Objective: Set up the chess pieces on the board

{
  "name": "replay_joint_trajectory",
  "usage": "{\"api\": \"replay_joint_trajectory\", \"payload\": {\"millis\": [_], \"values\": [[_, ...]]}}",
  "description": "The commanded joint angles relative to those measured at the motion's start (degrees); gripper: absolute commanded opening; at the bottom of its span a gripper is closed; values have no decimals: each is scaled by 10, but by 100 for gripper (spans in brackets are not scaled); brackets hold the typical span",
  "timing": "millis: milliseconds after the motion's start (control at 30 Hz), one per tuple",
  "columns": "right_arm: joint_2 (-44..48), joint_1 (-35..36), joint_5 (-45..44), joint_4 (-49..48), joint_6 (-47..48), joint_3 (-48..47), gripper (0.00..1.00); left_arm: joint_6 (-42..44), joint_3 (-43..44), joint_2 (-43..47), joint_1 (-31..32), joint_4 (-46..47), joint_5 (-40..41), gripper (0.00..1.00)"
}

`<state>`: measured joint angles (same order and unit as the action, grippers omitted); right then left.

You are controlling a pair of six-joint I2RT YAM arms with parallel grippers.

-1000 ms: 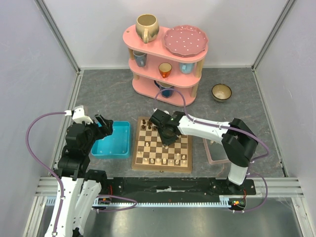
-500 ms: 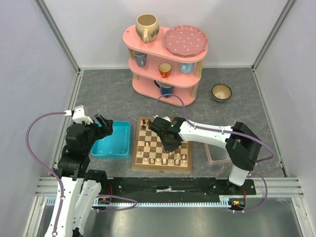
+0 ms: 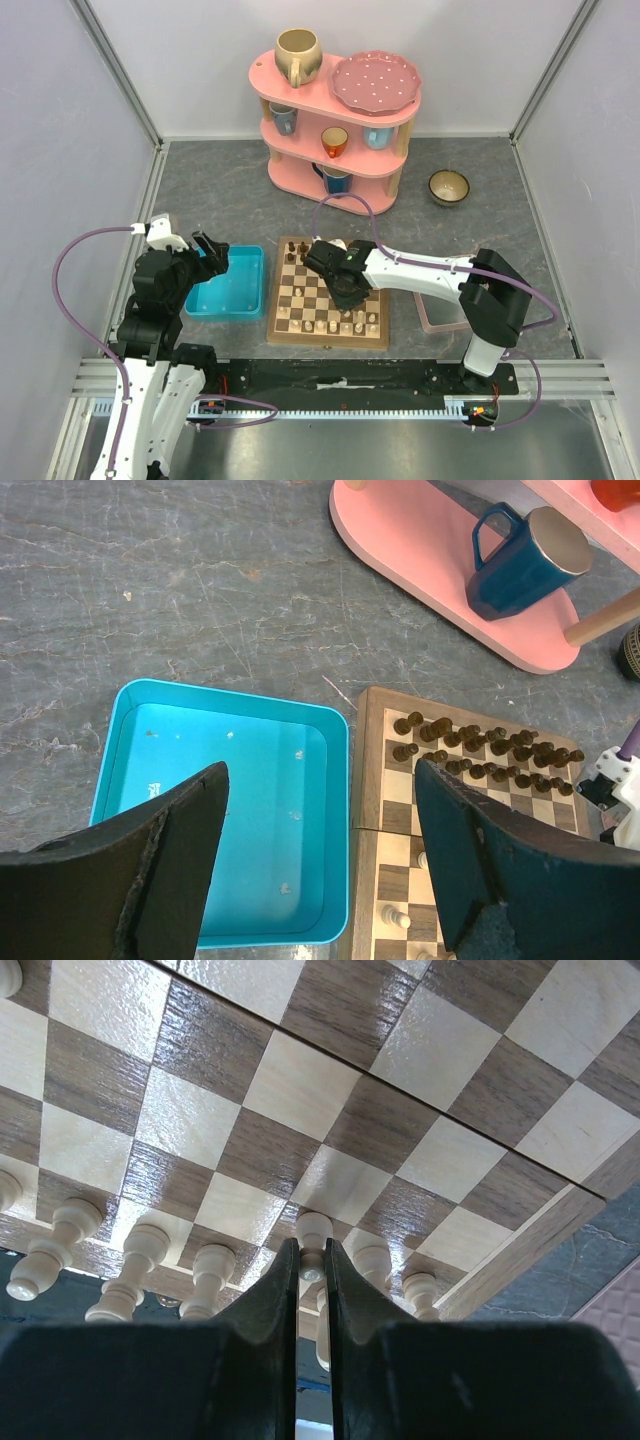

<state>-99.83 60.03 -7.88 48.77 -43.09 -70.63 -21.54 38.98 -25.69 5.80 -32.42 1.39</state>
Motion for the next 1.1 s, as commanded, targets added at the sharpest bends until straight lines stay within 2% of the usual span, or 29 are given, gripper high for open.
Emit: {"api": "replay_joint_trajectory", "payload": {"millis": [0, 600, 1067], "values": [[14, 7, -6, 11, -8, 5, 10, 3, -4, 2, -3, 27, -3, 82], [23, 11, -11, 12, -11, 8, 13, 4, -6, 3, -3, 27, -3, 82], [21, 11, -9, 11, -6, -23, 33, 4, -6, 6, -3, 28, -2, 82]]}}
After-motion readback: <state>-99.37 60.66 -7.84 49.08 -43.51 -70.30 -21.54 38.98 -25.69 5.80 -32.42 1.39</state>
